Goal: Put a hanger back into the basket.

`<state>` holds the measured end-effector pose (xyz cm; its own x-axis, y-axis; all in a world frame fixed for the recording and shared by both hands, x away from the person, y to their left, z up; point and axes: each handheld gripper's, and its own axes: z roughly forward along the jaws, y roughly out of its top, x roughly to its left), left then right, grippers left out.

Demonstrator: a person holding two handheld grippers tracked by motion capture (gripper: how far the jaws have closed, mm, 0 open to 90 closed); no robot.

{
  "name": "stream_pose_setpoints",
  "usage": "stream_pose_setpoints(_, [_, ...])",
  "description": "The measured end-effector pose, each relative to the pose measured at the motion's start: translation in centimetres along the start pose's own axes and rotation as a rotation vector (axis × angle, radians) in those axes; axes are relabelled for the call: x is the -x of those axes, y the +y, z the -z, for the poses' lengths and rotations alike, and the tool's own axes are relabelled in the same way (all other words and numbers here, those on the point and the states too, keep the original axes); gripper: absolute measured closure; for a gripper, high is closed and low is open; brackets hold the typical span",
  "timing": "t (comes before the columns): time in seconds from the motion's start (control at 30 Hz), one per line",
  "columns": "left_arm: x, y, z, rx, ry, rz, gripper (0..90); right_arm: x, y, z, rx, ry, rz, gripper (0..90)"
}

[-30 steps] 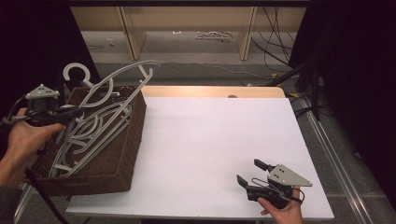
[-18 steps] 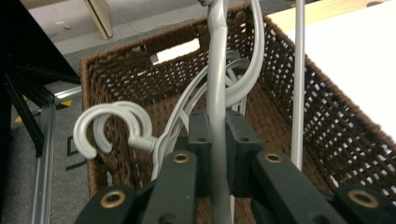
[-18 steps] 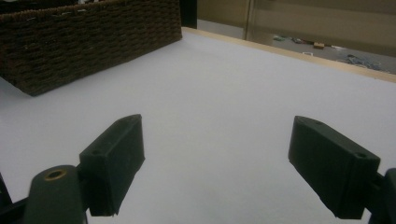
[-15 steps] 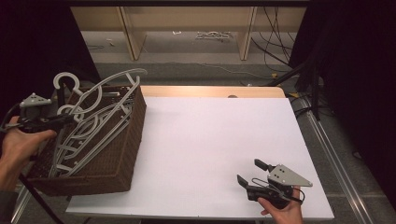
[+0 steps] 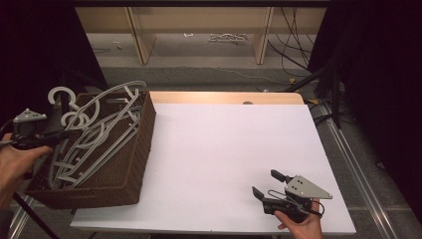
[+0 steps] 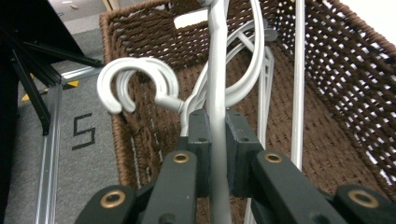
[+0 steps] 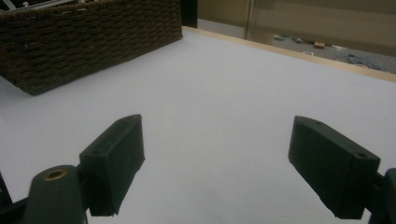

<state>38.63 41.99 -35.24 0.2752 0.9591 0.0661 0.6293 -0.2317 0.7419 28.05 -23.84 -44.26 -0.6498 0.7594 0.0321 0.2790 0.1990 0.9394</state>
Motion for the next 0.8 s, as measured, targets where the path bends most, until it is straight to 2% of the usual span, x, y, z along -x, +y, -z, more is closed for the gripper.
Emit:
stream_pose_setpoints(0.1, [-0.1, -0.4, -0.2, -0.007, -0.006, -0.002, 82.3, 0.0, 0.0, 0.0, 0.0, 0.003, -0.002, 19.4])
stream_pose_setpoints(0.23, [-0.1, -0.7, -0.5, -0.019, 0.01, -0.015, 82.3, 0.0, 0.0, 0.0, -0.001, 0.001, -0.002, 19.4])
stream_pose_setpoints(0.4, [-0.1, -1.4, -0.6, -0.026, -0.01, -0.014, 82.3, 0.0, 0.0, 0.0, -0.002, -0.001, -0.001, 19.4])
stream_pose_setpoints(0.43, [-0.2, -1.6, -0.6, -0.026, -0.008, -0.017, 82.3, 0.1, 0.1, 0.3, -0.032, -0.013, 0.008, 19.4])
stream_pose_setpoints(0.47, [-0.2, -1.7, -0.6, -0.029, -0.015, -0.023, 82.3, 0.0, 0.0, 0.1, -0.01, -0.002, -0.002, 19.4])
stream_pose_setpoints(0.57, [-0.3, -2.0, -0.6, -0.026, -0.023, -0.018, 82.3, 0.0, 0.0, 0.2, -0.014, -0.01, 0.003, 19.4])
stream_pose_setpoints(0.6, [-0.4, -2.0, -0.6, -0.028, -0.021, -0.021, 82.4, 0.1, 0.0, 0.0, 0.003, -0.011, 0.012, 19.4])
stream_pose_setpoints(0.63, [-0.4, -2.0, -0.7, -0.03, -0.019, -0.019, 82.4, 0.0, 0.0, 0.0, -0.005, -0.001, -0.002, 19.4])
stream_pose_setpoints(0.8, [-0.4, -2.2, -1.5, -0.065, -0.002, -0.043, 82.3, 0.0, 0.0, 0.1, -0.021, -0.006, -0.006, 19.4])
